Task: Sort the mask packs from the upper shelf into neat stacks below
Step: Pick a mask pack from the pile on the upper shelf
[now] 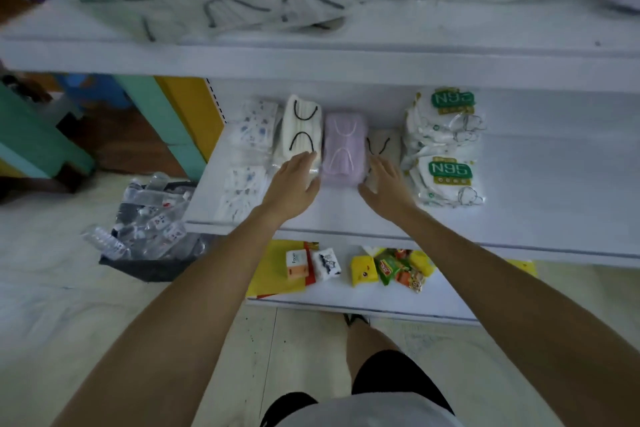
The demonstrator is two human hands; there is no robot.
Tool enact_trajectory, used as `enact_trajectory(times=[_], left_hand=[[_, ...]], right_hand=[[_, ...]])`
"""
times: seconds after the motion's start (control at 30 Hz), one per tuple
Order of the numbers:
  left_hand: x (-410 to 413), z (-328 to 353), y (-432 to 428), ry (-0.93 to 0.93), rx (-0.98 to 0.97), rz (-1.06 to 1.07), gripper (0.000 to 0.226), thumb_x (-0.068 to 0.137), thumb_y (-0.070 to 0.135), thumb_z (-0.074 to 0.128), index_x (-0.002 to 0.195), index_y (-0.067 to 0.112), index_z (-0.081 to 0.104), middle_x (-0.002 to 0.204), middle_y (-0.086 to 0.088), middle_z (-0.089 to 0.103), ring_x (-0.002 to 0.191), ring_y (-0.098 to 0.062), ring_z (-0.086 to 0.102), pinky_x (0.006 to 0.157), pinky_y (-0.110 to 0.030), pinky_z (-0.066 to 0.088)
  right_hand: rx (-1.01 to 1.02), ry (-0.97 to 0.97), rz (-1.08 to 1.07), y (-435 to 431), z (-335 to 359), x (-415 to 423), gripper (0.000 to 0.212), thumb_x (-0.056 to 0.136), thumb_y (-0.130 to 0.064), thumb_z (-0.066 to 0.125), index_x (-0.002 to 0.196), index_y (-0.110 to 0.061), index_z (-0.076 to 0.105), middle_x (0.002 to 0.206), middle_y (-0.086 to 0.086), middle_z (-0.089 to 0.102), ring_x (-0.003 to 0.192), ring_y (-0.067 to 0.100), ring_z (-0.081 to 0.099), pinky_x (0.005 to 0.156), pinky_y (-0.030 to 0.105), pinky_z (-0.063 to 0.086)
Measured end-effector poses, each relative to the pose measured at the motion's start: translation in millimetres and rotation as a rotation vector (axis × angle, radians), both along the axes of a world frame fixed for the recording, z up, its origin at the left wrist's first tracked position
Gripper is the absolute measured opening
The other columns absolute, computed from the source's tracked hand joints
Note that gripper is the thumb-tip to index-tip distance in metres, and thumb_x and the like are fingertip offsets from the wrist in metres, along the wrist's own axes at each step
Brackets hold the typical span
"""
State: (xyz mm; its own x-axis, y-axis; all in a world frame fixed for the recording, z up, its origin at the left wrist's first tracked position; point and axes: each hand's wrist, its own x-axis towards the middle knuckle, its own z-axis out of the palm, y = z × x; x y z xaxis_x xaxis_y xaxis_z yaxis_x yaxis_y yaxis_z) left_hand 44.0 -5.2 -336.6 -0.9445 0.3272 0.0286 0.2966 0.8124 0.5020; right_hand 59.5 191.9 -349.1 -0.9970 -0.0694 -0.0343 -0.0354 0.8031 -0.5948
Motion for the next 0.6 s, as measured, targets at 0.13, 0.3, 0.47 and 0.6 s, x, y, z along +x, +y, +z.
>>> enact_trajectory(times=[0.13,0.3,0.47,0.6], left_hand=[[49,48,-6,0.159,0.173,-0.117,0.047,0.098,0.02,0.046,0.142,0.006,0.036,0.146,-0.009,0.039,0.131,-0.023,0.04,0.105,-0.029,0.034],[82,137,11,0.482,0.27,-0.23,0.043,0.095,0.025,0.038,0.133,0.007,0.048,0.134,-0.006,0.051,0.11,-0.013,0.052,0.083,-0.014,0.038],[90,212,38,0.671,0.276,-0.311,0.045,0.092,0.025,0.035,0.13,0.008,0.052,0.129,-0.006,0.055,0.109,-0.012,0.051,0.085,-0.017,0.039],[80,244,57,0.656,0.224,-0.22,0.045,0.088,0.021,0.039,0.128,0.008,0.054,0.131,-0.007,0.052,0.119,-0.022,0.05,0.094,-0.027,0.038]], right_hand=[[0.029,0.205,0.164,-11,51,70,0.059,0.088,-0.032,0.043,0.142,-0.009,0.036,0.145,0.014,0.039,0.133,0.032,0.037,0.106,0.043,0.033],[0.073,0.478,0.146,4,141,104,0.048,0.087,-0.028,0.04,0.125,-0.003,0.055,0.123,0.015,0.059,0.108,0.031,0.054,0.089,0.04,0.046],[0.102,0.612,-0.03,43,203,122,0.04,0.092,-0.018,0.048,0.13,-0.007,0.052,0.128,0.01,0.056,0.115,0.022,0.045,0.091,0.022,0.031],[0.1,0.623,-0.115,78,226,134,0.039,0.094,-0.011,0.05,0.133,-0.01,0.048,0.132,0.007,0.053,0.123,0.024,0.043,0.094,0.016,0.025]])
